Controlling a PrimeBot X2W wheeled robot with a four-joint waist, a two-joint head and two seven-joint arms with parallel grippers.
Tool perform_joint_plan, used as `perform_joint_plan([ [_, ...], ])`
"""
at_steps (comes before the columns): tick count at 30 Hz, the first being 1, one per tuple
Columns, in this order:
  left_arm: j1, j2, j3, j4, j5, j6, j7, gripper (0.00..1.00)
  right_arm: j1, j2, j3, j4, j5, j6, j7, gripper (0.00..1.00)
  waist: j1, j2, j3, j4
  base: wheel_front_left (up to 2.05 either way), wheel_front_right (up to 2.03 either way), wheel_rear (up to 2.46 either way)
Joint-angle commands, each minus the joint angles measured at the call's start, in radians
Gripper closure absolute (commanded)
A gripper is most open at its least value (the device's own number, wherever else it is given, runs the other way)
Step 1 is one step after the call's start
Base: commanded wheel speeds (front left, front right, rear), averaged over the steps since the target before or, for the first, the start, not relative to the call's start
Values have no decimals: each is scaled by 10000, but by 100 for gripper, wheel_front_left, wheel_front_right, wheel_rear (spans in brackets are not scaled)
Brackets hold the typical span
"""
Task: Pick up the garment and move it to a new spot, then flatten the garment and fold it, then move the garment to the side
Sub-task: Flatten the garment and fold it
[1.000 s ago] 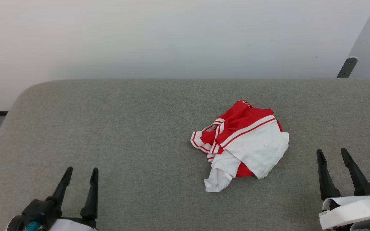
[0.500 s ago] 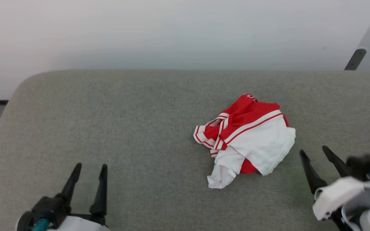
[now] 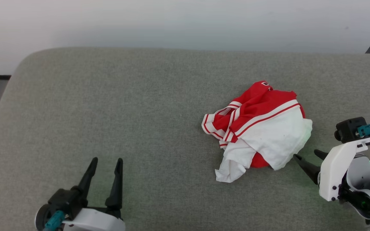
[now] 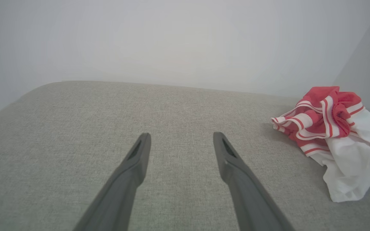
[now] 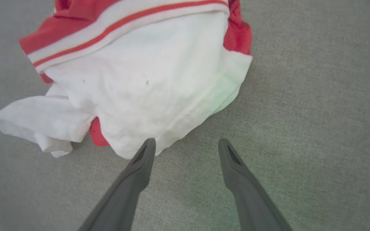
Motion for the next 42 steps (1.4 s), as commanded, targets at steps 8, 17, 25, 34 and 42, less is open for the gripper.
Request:
perform_joint_plan([
  [8, -375, -192, -187, 116, -70, -37, -2, 0, -208, 289, -392, -546, -353, -6, 1115, 0, 0, 0, 445, 180, 0, 0, 0],
  [17, -609, -290, -259, 176, -142, -37, -2, 0, -330, 444, -441, -640, -383, -6, 1144, 78, 0, 0, 650, 255, 0, 0, 0],
  [25, -760, -343, -225, 167, -198, -38, -2, 0, -392, 386, -397, -599, -364, -6, 1069, 100, 0, 0, 839, 284, 0, 0, 0],
  [34, -846, -376, -187, 121, -187, -38, -2, 0, -456, 457, -579, -427, -512, -6, 940, 0, 0, 0, 965, 256, 0, 0, 0],
  [42, -917, -391, -240, 78, -207, -38, -2, 0, -611, 618, -827, -316, -787, -6, 913, 0, 0, 0, 1120, 268, 0, 0, 0],
])
